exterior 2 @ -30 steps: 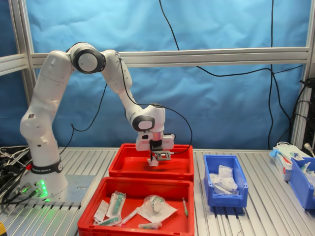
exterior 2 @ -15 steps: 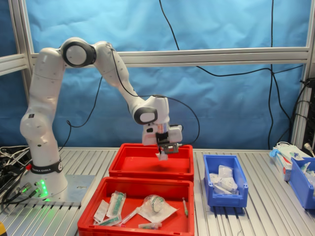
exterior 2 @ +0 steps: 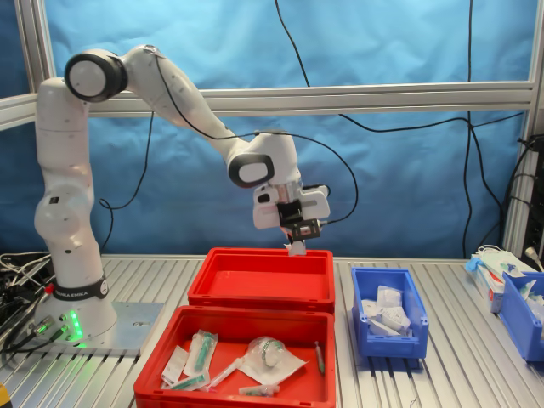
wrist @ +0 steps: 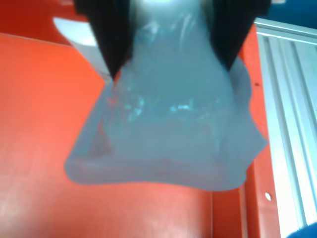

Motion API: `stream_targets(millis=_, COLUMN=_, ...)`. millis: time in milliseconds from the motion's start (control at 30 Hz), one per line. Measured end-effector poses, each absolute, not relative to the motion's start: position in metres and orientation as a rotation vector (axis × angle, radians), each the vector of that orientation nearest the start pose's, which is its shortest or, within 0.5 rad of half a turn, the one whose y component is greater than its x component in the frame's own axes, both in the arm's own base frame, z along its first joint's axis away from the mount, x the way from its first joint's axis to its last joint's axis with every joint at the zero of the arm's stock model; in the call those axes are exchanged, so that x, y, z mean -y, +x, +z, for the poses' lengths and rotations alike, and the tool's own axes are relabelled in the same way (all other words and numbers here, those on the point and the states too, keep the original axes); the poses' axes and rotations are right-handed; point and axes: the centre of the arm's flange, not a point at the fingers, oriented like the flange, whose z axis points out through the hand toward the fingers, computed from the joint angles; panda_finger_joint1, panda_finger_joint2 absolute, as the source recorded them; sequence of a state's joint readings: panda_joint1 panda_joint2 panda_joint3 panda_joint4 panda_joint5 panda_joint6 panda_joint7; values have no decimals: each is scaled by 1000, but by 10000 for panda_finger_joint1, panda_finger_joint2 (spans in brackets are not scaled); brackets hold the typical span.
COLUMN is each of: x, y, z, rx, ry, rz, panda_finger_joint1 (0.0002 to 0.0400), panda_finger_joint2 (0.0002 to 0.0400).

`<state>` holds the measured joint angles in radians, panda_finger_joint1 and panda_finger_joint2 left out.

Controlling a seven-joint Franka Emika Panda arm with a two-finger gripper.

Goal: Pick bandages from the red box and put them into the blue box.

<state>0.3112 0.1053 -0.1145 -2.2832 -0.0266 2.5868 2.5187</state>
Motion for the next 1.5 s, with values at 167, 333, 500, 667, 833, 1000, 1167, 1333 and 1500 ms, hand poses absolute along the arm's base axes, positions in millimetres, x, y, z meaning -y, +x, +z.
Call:
stream_targets(millis=167, x=-82, y=535, z=352, rx=-2745, ry=-1160, rz=-105, panda_finger_joint1=91, panda_finger_joint2=91)
stream_targets(millis=333, x=-61, y=540, z=372, rx=-2810, ry=-1127, rz=-100, panda_finger_joint1=91, panda_finger_joint2=91)
stream_targets(millis=500, x=-36, y=552, z=401, rx=-2878, ry=-1075, rz=-96, panda_finger_joint1=91, panda_finger_joint2=91)
stream_targets(millis=667, x=-22, y=563, z=425, rx=-2878, ry=-1029, rz=-109, panda_finger_joint1=91, panda_finger_joint2=91)
stream_targets(millis=833, x=-6, y=583, z=452, rx=-2860, ry=-969, rz=-141, panda_finger_joint1=91, panda_finger_joint2=91)
stream_targets(millis=1000, x=7, y=606, z=467, rx=-2847, ry=-916, rz=-172, panda_finger_joint1=91, panda_finger_joint2=91)
stream_targets(millis=1167, x=13, y=626, z=469, rx=-2846, ry=-880, rz=-190, panda_finger_joint1=91, panda_finger_joint2=91)
stream_targets(millis=1333, x=17, y=651, z=460, rx=-2854, ry=-857, rz=-217, panda_finger_joint1=91, panda_finger_joint2=91)
stream_targets(millis=1500, x=16, y=670, z=448, rx=-2862, ry=-851, rz=-240, panda_finger_joint1=91, panda_finger_joint2=91)
